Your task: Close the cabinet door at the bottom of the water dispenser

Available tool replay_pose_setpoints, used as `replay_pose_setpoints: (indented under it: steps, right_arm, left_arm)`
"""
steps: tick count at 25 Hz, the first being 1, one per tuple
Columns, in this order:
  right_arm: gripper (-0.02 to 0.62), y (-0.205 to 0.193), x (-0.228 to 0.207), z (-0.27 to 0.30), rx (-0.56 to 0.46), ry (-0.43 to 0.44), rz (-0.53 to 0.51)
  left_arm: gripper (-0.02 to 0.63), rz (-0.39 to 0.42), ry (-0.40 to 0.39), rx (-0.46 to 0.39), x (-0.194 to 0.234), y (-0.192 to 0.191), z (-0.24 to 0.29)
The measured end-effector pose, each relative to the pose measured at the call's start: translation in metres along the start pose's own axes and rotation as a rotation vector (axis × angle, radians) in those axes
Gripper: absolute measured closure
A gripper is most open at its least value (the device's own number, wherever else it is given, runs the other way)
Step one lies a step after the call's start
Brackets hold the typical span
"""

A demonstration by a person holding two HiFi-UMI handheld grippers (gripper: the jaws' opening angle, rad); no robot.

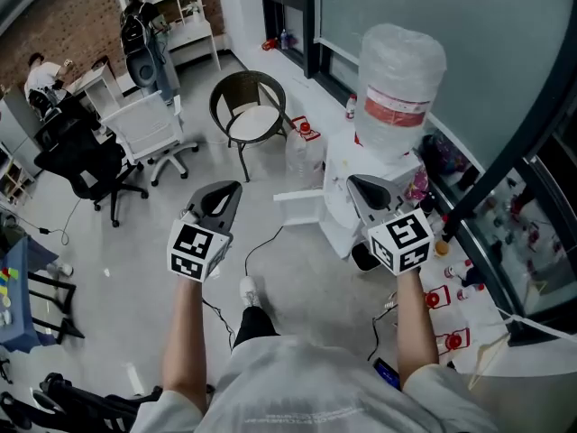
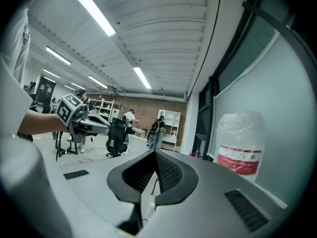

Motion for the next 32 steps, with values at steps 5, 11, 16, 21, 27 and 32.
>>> replay_pose_setpoints:
  steps: [5,11,16,21,27,32]
  right_arm:
    - [0.571,0.008,-0.015,0.065,0.020,-0.038,0.013]
    - [0.570,0.037,-0.036,0.140,-0.010,-0.099,0.074]
    - [0.569,0.037,-0.052,0.200,0.030,-0.155,0.121]
    - [0.569,0.009,-0.065,0.255,0.101,-0.181,0.215]
    - [0.569,-0.032,-0.070,0.309,0.229,-0.224,0.259]
    - [0.569,-0.074,-0.081,0.340,0.314,-0.236,0.293]
  left_arm:
    - [0.588,0.008,-0.040,-0.025,0.061,-0.013,0.051]
    - [0.588,0.014,-0.117,-0.055,0.144,-0.023,0.114]
    - [0.588,0.025,-0.184,-0.045,0.194,-0.040,0.165]
    - [0.588,0.034,-0.259,-0.020,0.224,-0.072,0.217]
    - [0.586,0.001,-0.367,0.005,0.239,-0.119,0.276]
    - [0.586,-0.031,-0.442,0.014,0.226,-0.154,0.334]
Point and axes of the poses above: the fingertips, and each gripper's own axes: z forward along the fingers, x to its left, y out of its top, the point moved 2 cm from there along -z, backward along the fingers, and after that the axes turned 9 degrees about x, right-handed, at the moved point
